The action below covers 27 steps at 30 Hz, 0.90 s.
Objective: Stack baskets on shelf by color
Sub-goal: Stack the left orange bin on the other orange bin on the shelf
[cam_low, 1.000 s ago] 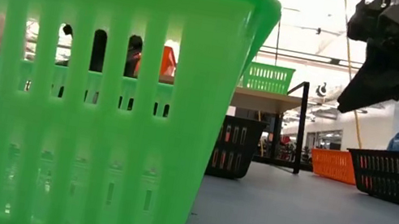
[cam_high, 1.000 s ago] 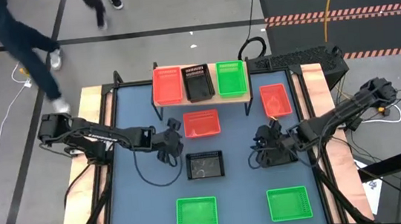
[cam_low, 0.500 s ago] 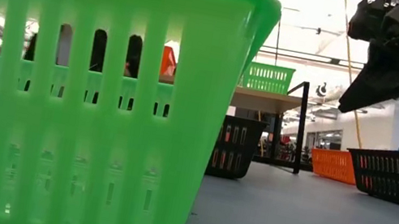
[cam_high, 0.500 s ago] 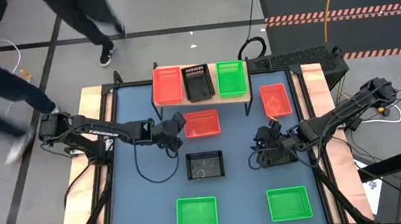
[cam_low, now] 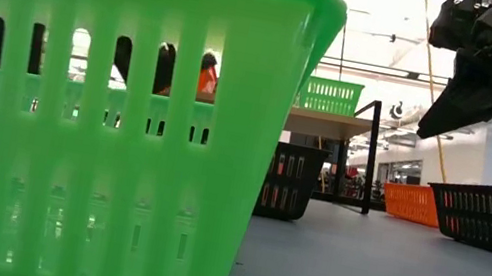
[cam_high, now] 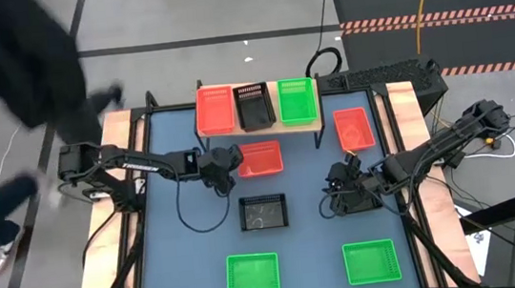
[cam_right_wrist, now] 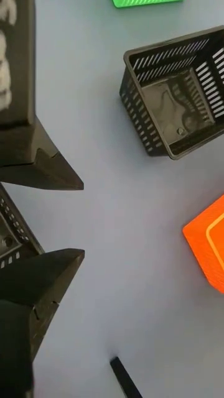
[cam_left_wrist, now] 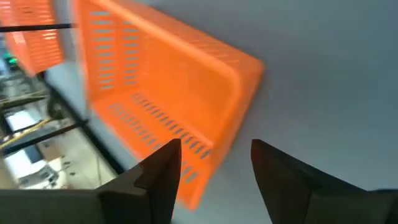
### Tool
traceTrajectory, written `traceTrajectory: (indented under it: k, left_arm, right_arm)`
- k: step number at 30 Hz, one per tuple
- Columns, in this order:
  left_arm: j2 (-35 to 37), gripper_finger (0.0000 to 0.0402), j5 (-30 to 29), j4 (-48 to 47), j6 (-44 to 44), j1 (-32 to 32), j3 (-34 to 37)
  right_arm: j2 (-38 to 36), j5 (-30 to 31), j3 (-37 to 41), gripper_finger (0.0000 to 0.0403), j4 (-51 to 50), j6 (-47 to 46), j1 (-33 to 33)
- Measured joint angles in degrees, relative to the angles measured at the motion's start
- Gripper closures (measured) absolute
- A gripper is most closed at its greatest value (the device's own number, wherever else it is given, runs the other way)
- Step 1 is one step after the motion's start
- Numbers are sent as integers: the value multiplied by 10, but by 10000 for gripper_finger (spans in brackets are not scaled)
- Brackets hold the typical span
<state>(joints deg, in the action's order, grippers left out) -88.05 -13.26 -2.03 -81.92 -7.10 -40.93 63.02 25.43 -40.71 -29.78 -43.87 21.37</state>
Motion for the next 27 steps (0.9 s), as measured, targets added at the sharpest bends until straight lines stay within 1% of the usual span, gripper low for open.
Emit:
traceTrajectory:
  k: [3,7,13,17,19,22,25,27]
  left_arm:
    - [-21,209,-2,4,1,-1,0]
    - [-28,242,-3,17,14,1,0]
    - [-27,329,-3,18,33,9,0]
    - [-27,386,-5,14,46,27,0]
    - [-23,391,-7,12,52,40,0]
    - [-18,377,-8,4,58,66,-5]
    - [-6,368,-7,-41,82,94,-18]
    - [-2,375,-7,-60,107,110,-37]
  right_arm:
    - [0,0,0,245,0,0,0]
    - [0,-1,0,245,0,0,0]
    - [0,-1,0,245,0,6,0]
    - [0,-1,0,245,0,6,0]
    - [0,-2,0,245,2,6,0]
    - [0,-2,0,245,16,6,0]
    - [0,-5,0,245,27,11,1]
    - [0,-8,0,245,30,12,1]
